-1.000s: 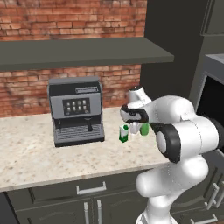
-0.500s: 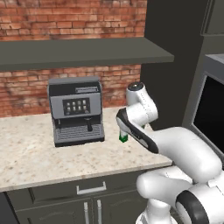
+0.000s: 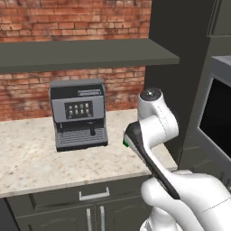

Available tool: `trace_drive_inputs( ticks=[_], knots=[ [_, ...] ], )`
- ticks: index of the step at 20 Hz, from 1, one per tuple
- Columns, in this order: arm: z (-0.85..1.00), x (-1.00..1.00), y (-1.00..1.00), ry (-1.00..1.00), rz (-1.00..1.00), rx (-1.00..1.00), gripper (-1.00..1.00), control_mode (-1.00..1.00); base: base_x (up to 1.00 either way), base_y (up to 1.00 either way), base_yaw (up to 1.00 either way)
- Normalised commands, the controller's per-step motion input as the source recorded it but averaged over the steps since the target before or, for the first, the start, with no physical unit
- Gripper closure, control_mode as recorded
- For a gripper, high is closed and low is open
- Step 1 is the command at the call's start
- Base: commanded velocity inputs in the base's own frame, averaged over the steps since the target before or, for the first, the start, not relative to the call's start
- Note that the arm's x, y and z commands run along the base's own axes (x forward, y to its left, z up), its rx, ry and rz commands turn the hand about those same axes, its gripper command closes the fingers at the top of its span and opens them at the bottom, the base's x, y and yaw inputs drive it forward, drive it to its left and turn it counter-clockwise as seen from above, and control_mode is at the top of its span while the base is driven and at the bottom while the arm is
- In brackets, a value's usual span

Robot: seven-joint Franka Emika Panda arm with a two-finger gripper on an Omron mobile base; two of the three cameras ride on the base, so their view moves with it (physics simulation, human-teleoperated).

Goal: Place the microwavable item in the microwave. Then, close the microwave door and press the start button.

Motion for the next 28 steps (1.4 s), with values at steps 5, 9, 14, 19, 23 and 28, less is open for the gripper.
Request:
trace_drive_inputs(
  ticks=[5, 9, 14, 19, 23, 28],
  knots=[
    [0.03, -0.9, -0.05, 0.0, -0.01, 0.01, 1.0, -1.0, 0.0, 0.0, 0.0],
    [-0.03, -0.31, -0.04, 0.0, 0.0, 0.0, 1.0, -1.0, 0.0, 0.0, 0.0],
    [-0.05, 0.0, 0.0, 0.0, 0.0, 0.0, 1.0, -1.0, 0.0, 0.0, 0.0],
    [-0.03, -0.06, 0.0, 0.0, 0.0, 0.0, 1.0, 1.0, -0.58, 0.0, -0.01],
    [0.0, 0.0, 0.0, 0.0, 0.0, 0.0, 1.0, 1.0, -1.0, 0.15, -0.12],
    [0.0, 0.0, 0.0, 0.0, 0.0, 0.0, 1.0, 1.0, -1.0, 0.02, -0.3]
  ],
)
